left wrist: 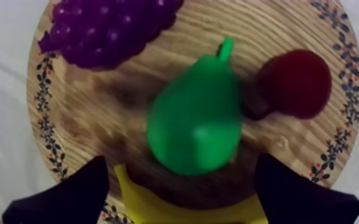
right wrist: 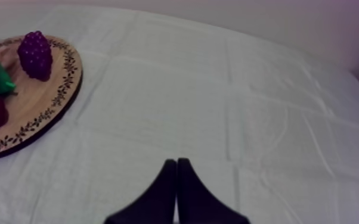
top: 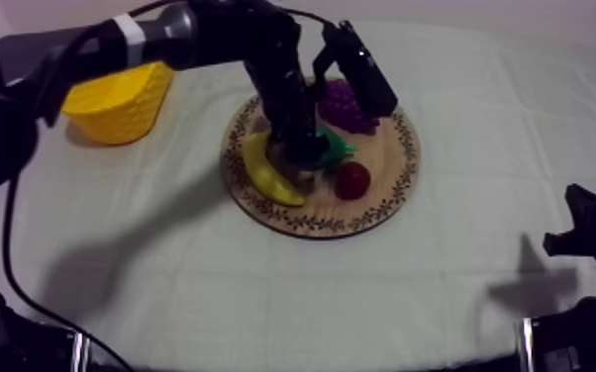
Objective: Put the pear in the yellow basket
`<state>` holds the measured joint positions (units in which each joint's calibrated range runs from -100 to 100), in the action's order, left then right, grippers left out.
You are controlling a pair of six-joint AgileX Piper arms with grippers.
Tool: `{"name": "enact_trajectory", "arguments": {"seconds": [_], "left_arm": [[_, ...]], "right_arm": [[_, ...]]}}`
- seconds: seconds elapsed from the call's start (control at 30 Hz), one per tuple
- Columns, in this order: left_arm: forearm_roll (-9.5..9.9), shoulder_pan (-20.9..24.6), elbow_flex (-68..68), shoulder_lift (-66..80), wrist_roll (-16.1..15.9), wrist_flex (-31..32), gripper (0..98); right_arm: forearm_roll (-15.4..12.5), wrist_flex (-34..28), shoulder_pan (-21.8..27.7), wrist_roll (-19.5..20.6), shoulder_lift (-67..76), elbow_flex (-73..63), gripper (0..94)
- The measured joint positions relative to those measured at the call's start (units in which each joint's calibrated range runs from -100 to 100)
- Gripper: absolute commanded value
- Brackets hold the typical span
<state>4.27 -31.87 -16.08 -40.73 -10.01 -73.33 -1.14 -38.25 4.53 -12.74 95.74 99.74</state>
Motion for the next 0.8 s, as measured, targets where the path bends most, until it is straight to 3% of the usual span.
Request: {"name": "enact_trajectory", "arguments": {"seconds": [0.23,0.4,0.6,0.8], "left_arm": [[0.14,-0.11,-12.50,-8.75,1.31,-8.48,67.8],[1.30,-0.48,-18.11,-12.22,3.62,-12.30,56.4],[2.58,-0.60,-18.78,-12.27,5.73,-12.94,51.2],[5.96,-0.73,-12.19,-5.25,7.84,-12.12,50.8]], "right_arm": [[0.00,0.01,0.00,0.03,0.00,0.00,0.3],[0.00,0.01,0.00,0.03,0.00,0.00,0.3],[0.00,0.01,0.00,0.03,0.00,0.00,0.3],[0.00,0.01,0.00,0.03,0.00,0.00,0.3]]}}
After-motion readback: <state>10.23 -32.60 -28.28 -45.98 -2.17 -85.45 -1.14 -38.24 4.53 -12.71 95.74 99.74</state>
